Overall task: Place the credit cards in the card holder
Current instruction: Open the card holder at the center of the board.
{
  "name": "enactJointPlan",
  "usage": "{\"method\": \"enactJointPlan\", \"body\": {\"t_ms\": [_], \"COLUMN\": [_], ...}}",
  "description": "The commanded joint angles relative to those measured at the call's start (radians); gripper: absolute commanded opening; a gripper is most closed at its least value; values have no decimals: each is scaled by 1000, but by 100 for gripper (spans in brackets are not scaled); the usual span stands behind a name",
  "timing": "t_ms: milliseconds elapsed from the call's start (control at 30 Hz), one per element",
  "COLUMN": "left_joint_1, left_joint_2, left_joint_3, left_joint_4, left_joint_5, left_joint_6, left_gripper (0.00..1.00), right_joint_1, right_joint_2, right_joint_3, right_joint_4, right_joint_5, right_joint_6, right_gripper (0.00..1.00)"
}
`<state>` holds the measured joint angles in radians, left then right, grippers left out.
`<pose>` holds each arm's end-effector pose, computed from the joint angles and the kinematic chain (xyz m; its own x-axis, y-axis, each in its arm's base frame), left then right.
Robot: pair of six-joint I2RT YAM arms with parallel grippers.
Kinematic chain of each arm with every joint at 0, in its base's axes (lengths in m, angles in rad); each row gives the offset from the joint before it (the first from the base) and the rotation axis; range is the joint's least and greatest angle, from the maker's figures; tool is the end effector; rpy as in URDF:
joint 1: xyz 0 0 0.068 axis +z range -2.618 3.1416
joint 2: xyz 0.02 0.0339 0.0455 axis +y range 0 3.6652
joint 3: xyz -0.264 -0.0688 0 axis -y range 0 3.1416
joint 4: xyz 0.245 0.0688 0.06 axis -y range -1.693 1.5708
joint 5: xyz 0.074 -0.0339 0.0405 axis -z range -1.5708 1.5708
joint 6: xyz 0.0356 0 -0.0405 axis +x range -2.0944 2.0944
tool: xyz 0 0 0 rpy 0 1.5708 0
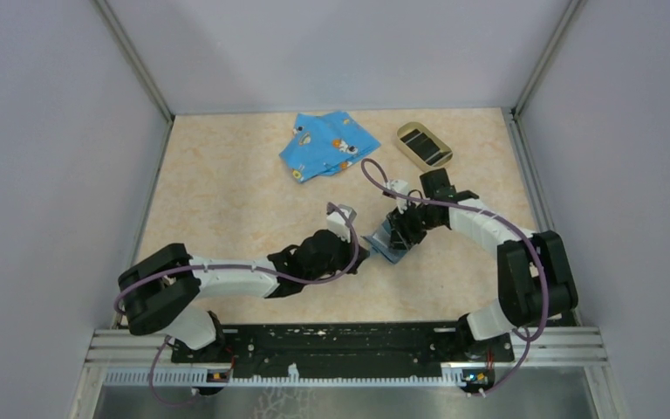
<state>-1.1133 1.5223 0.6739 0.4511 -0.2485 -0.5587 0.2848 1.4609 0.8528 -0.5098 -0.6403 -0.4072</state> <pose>0.1467 -0.2781 0.1911 -0.5528 -0.0404 -0.8323 0.5618 0.7196 -0.4081 0.2544 0.0966 0.1930 -0.6038 -0.5077 -0.6145 -0.7790 0.5392 0.3200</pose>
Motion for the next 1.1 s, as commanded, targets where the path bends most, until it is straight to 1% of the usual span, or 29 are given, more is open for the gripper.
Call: {"method": "enactJointPlan", "body": {"t_ms": [0,67,167,267,333,433,533,667,800,867,967,1067], "left_joint_1": [17,20,23,23,25,31,35,38,41,43,48,55], "left_joint_2": [-17,-25,-34,-46,-57,-70,-71,-61,-52,-54,-60,-70], "left_joint_3": [-51,-66,-74,-77,-78,-70,-40,-18,-17,-18,-23,-34], "left_joint_4": [31,31,31,31,37,49,35,17,18,18,17,13], "left_joint_5": [26,31,35,37,39,50,61,72,79,82,83,85], "left_joint_6": [-18,-21,-18,-6,6,29,56,71,68,66,69,72], "left_gripper": [0,0,0,0,0,0,0,0,0,0,0,0], "right_joint_1": [9,25,51,58,65,95,129,151,159,169,169,168], "right_joint_2": [9,9,12,-3,-22,-37,-28,-9,7,7,14,13], "right_joint_3": [63,64,64,69,61,46,45,46,48,47,48,54], "right_joint_4": [-23,-23,-29,-33,-21,-9,-2,5,-3,4,14,14], "right_joint_5": [32,42,53,17,16,43,81,140,152,182,243,256], "right_joint_6": [-7,-8,-8,-6,-2,-2,1,8,8,12,21,36], "right_gripper": [43,44,51,56,62,75,79,80,79,78,71,64]}}
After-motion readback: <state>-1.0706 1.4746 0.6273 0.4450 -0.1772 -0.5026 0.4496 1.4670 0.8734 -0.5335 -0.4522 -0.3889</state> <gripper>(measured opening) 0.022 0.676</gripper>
